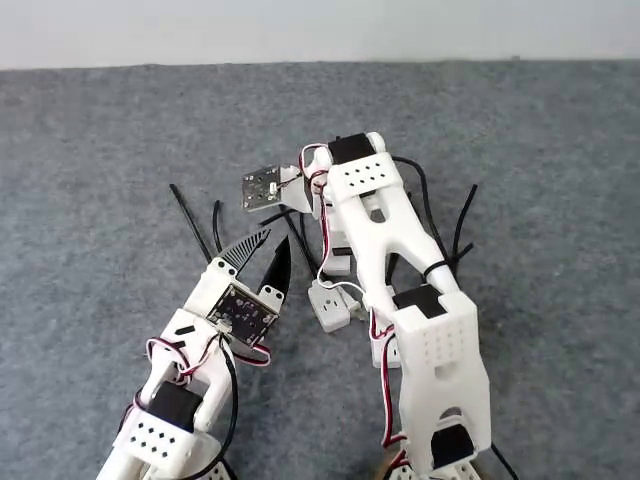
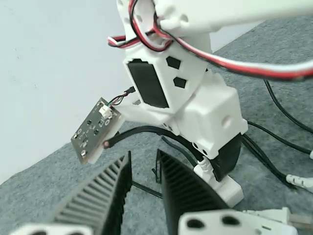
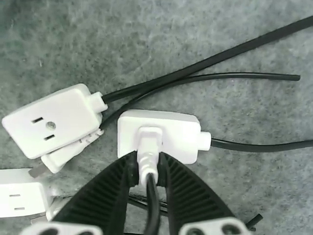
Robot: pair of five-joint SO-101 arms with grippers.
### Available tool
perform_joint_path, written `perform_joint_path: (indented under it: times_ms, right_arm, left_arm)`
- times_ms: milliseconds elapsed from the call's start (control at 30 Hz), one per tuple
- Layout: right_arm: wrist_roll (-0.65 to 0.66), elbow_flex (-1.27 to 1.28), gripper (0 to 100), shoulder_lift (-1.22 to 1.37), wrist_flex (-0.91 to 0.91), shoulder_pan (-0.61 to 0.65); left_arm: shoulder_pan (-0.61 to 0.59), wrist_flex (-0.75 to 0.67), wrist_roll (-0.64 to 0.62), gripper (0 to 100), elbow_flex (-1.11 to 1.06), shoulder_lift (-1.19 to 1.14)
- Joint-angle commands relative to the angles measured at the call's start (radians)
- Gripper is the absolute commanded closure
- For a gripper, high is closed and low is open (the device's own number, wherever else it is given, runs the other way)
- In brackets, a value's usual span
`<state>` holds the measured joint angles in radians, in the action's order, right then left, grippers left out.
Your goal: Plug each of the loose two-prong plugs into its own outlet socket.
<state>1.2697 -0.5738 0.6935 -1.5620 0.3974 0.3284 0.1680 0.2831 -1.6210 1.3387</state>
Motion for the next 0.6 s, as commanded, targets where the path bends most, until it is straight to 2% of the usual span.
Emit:
perform_joint_path:
  times_ms: [0, 567]
  right_arm:
    - [0.009, -0.017, 99.0, 0.045, -0.013, -0.004]
    - [0.008, -0.023, 99.0, 0.165, 0.004, -0.012]
  left_arm:
    - [0.0, 0.002, -0.012, 91, 0.035, -0.003]
    - [0.0, 0.002, -0.012, 91, 0.035, -0.003]
